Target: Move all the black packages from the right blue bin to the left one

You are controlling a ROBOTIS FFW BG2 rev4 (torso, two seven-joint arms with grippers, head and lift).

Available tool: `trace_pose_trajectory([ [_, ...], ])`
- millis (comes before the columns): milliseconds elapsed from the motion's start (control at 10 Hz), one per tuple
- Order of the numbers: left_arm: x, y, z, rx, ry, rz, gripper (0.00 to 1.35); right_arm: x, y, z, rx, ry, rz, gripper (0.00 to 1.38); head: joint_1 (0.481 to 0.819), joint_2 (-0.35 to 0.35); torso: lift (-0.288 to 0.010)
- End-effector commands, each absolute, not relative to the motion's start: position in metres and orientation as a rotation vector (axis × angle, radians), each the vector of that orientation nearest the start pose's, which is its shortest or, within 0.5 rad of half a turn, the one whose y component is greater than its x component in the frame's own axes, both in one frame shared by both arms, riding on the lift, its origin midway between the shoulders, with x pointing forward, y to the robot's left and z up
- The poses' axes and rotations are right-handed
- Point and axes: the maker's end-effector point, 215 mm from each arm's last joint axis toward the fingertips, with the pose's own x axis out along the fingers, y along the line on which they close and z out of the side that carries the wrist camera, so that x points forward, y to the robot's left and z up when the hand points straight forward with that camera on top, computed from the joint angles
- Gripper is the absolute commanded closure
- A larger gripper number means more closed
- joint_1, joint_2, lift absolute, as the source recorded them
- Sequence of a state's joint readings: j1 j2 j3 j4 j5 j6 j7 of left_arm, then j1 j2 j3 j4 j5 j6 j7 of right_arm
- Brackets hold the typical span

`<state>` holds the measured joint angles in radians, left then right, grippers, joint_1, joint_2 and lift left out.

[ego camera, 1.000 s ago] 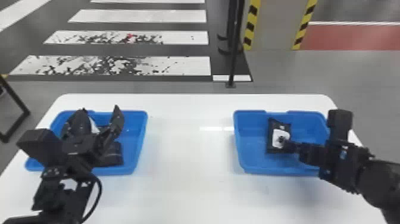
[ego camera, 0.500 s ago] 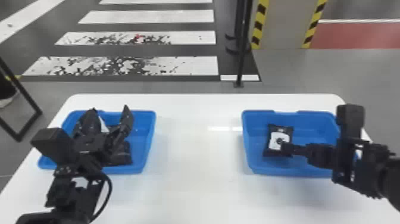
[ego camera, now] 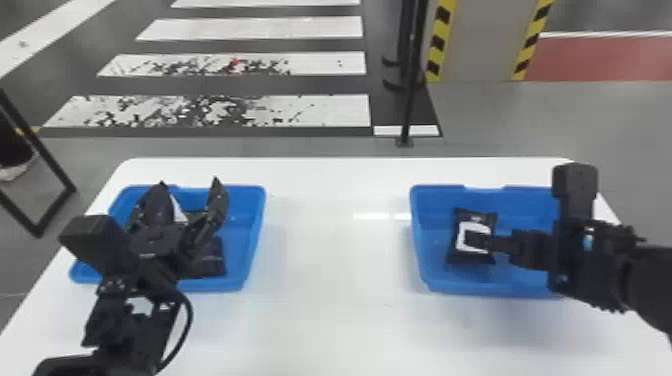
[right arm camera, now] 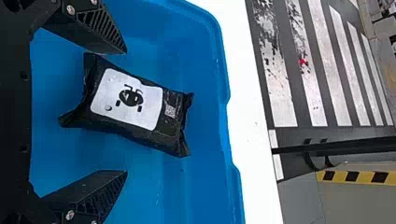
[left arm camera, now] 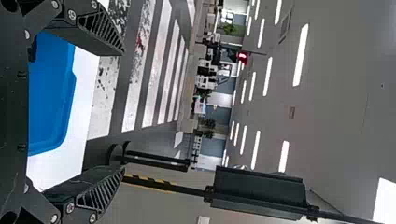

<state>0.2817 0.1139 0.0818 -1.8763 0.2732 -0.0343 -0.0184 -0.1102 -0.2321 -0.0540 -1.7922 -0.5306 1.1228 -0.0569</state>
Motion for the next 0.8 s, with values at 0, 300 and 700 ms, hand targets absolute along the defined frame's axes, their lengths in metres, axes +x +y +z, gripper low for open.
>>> trace_pose_trajectory([
  [0,0.512,0.293,-0.311,-0.137,-0.067,0.027,0.17,0.54,-0.232,-0.449,0.206,0.795,0.145,0.11,0.695,0.051,-0.14],
  [300,0.512,0.293,-0.312,-0.136,-0.065,0.026,0.17,0.547,-0.22,-0.458,0.215,0.816,0.149,0.14,0.695,0.067,-0.14],
  [700,0.509,0.296,-0.317,-0.132,-0.051,0.029,0.17,0.554,-0.225,-0.473,0.242,0.863,0.129,0.42,0.695,0.075,-0.14],
])
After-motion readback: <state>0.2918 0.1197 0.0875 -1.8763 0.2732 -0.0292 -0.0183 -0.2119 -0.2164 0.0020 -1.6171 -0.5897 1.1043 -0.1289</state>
